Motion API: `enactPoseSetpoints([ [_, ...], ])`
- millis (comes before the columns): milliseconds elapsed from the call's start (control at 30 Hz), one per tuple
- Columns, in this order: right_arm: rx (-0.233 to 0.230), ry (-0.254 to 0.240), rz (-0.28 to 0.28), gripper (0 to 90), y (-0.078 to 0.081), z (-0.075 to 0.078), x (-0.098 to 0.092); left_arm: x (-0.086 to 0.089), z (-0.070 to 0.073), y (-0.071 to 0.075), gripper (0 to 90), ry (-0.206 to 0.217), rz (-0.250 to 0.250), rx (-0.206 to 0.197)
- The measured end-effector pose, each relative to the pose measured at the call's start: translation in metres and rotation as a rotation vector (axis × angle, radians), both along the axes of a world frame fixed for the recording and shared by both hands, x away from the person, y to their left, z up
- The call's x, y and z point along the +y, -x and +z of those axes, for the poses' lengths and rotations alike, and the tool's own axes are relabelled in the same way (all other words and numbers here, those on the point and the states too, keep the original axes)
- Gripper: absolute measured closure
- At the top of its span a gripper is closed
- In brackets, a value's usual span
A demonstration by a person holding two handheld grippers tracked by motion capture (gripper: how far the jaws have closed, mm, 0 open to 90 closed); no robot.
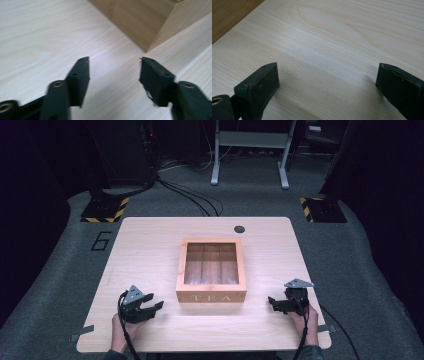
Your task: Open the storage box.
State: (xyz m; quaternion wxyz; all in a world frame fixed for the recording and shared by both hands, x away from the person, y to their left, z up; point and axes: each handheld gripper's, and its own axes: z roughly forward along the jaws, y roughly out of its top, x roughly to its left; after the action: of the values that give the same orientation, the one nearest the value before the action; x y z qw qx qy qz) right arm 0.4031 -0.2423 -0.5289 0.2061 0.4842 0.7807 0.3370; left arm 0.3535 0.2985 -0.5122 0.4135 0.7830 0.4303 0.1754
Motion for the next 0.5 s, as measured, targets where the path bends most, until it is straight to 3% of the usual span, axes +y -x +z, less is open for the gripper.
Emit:
enactPoseSetpoints([
  [100,0.0,0.0,-0.001,4.2,0.0,0.0,0.0,0.009,-0.001,0.001,26.3,-0.019,0.032,0.036],
  [167,0.0,0.0,0.0,4.2,0.0,0.0,0.0,0.014,-0.002,0.0,18.3,-0.026,0.027,0.069],
  [200,0.0,0.0,-0.001,4.2,0.0,0.0,0.0,0.016,-0.002,0.0,15.8,-0.033,0.036,0.065],
  [233,0.0,0.0,0.0,4.2,0.0,0.0,0.0,0.016,-0.003,0.001,15.1,-0.041,0.051,0.06],
  [433,-0.002,0.001,0.001,4.2,0.0,0.0,0.0,0.017,-0.01,-0.005,5.4,-0.097,0.055,0.121],
  [500,-0.003,0.002,0.002,4.2,0.0,0.0,0.0,0.016,-0.013,-0.006,2.4,-0.124,0.061,0.118],
])
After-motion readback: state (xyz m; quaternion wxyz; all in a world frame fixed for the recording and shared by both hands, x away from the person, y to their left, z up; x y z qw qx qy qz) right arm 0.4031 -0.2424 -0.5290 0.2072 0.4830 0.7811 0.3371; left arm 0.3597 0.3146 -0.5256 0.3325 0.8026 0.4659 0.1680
